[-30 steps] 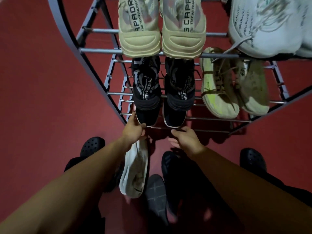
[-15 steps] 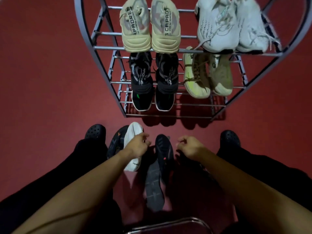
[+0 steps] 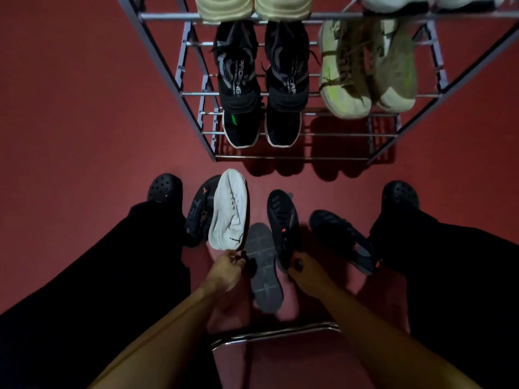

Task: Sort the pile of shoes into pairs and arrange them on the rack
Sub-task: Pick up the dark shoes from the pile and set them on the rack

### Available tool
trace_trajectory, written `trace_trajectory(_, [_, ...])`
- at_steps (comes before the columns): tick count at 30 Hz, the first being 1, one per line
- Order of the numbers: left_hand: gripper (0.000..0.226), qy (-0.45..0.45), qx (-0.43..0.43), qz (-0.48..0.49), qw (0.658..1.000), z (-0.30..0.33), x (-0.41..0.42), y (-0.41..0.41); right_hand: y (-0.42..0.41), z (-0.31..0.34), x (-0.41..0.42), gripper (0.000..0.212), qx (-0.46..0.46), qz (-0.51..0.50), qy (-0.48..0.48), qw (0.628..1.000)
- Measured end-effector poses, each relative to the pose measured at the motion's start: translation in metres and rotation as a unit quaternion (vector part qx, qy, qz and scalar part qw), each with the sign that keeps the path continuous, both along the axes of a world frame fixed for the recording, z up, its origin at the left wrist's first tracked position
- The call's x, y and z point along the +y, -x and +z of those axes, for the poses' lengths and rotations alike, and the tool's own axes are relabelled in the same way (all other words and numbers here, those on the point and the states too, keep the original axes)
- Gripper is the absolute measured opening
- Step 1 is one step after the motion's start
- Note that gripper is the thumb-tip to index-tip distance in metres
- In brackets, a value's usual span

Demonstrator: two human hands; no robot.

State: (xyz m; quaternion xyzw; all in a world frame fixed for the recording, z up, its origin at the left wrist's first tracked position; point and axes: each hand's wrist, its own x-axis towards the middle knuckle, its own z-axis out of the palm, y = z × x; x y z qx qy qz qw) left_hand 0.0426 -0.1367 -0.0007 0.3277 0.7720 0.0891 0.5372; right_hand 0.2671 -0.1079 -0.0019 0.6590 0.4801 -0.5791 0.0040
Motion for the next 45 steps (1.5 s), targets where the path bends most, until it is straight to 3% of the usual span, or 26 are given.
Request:
trace_trajectory(6, [0.028,0.021,0.02,0.018,0.999,-0.032,0.013,0.029,-0.004,-0.033,0.021,0.041,-0.089,-0.002,-0.008,0.996])
trace_trajectory(9, [0.011,0.033,-0.016,0.015,0.999,-0.037,0.021,0.019,-0.026,-0.041,0.038,0.052,-0.155,0.031,-0.017,0.987])
trace_trajectory(14, [0.009,-0.002,-0.059,-0.046,0.997,-0.047,0.034,-0.023,-0.08,-0.062,0.054,0.053,-0.223,0.065,0.001,0.973])
trace_trajectory(20, [0.048,-0.024,-0.019,-0.219,0.975,-0.067,0.048,-0.078,-0.129,-0.072,0.058,0.065,-0.288,0.058,0.047,0.955])
trace_trajectory(24, [0.071,-0.031,0.028,-0.331,0.943,-0.084,0.062,-0.098,-0.141,-0.076,0.053,0.078,-0.275,-0.042,0.022,0.96])
trace_trajectory(26, [0.073,0.002,0.032,-0.355,0.934,-0.09,0.066,-0.105,-0.147,-0.079,0.054,0.085,-0.276,-0.009,0.022,0.961])
trace_trajectory(31, [0.059,0.033,0.097,-0.436,0.894,-0.1,0.07,-0.117,-0.148,-0.084,0.064,0.08,-0.268,0.07,0.033,0.96])
trace_trajectory(37, [0.039,0.007,0.1,-0.428,0.898,-0.103,0.058,-0.124,-0.149,-0.086,0.063,0.064,-0.28,0.035,-0.002,0.959])
trace_trajectory(39, [0.037,0.015,0.094,-0.412,0.906,-0.097,0.052,-0.122,-0.15,-0.089,0.06,0.061,-0.218,-0.028,-0.006,0.975])
trace_trajectory(42, [0.028,0.006,0.058,-0.387,0.92,-0.088,0.047,-0.117,-0.139,-0.092,0.058,0.052,-0.043,-0.144,0.01,0.989])
trace_trajectory(45, [0.019,-0.008,0.017,-0.366,0.93,-0.077,0.05,-0.109,-0.124,-0.094,0.063,0.044,-0.012,-0.181,0.027,0.983])
